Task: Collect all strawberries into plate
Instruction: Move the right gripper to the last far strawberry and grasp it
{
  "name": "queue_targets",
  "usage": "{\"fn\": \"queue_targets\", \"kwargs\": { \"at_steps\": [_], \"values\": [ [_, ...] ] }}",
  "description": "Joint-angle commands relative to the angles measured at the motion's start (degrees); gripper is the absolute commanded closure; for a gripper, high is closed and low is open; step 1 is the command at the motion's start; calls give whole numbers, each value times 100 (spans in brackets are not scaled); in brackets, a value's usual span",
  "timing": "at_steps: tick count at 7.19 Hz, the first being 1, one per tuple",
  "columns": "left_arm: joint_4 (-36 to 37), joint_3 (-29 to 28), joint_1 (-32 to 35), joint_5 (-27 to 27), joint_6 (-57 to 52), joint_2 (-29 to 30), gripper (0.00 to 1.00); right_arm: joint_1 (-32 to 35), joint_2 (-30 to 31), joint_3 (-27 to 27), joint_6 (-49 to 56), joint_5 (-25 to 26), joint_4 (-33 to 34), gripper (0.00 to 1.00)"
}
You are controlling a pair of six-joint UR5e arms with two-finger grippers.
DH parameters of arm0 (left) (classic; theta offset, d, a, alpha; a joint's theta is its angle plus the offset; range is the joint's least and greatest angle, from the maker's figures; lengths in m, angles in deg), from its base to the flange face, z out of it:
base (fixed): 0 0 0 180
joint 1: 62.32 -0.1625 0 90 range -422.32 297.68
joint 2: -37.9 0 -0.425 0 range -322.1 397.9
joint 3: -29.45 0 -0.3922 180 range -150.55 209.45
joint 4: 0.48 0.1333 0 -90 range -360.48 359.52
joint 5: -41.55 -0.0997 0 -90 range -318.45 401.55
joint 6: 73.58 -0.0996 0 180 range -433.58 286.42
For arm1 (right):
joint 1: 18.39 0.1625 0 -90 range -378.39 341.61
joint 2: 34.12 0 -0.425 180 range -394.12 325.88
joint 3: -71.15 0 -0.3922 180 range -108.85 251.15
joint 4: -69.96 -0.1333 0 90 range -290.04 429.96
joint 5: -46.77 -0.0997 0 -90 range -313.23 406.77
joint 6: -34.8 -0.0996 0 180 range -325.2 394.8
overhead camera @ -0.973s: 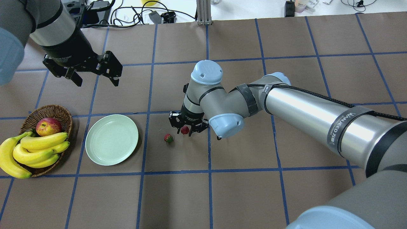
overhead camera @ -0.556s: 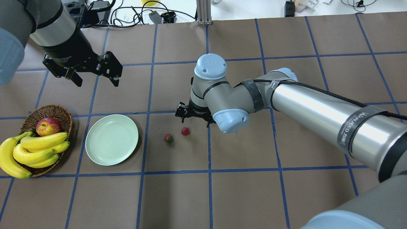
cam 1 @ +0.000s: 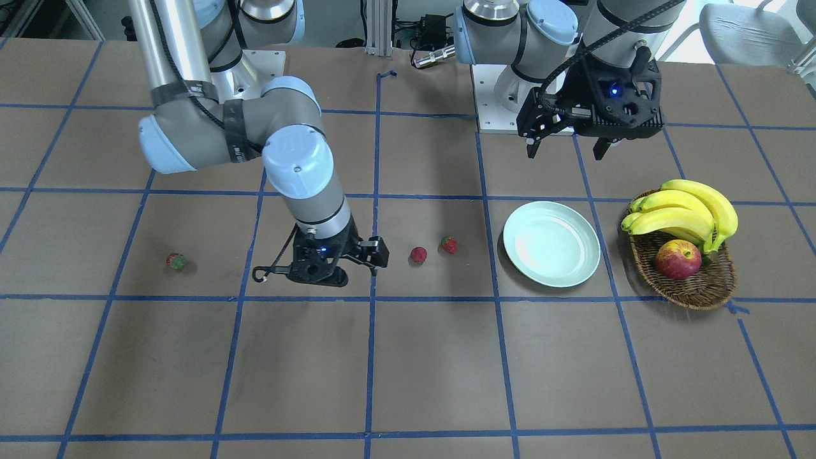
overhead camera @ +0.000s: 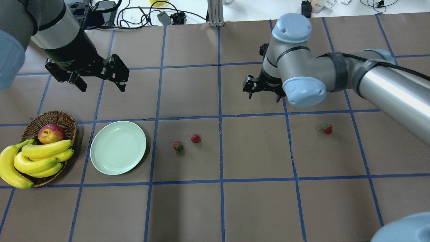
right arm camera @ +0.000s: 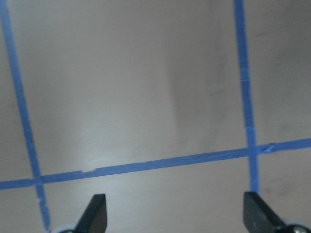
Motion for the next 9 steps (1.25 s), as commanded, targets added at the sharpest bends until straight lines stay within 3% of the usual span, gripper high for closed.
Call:
{"fn": "queue_targets", "kwargs": {
  "at_steps": [1,4,6,7,8,9],
  "values": [
    [8,-6,-24,7,9,0,0,-859,293,139,1255,342,-523,0],
    [8,-6,-25,-1,0,0,0,-1730,495,919,2470,431,-366,6],
    [-9,37,-51,-2,0,-18,0,-1855,434,1963,3039,387,1191,7],
    [-1,64,-51,-1,0,-26,0,-1986,425,2265,3138,378,1581,11],
    [8,64,-60,-1,0,-26,0,-2013,364,2268,3139,360,1611,24],
    [-9,64,-51,-10,-9,-26,0,-2031,294,2250,3148,360,1664,26]
  ]
}}
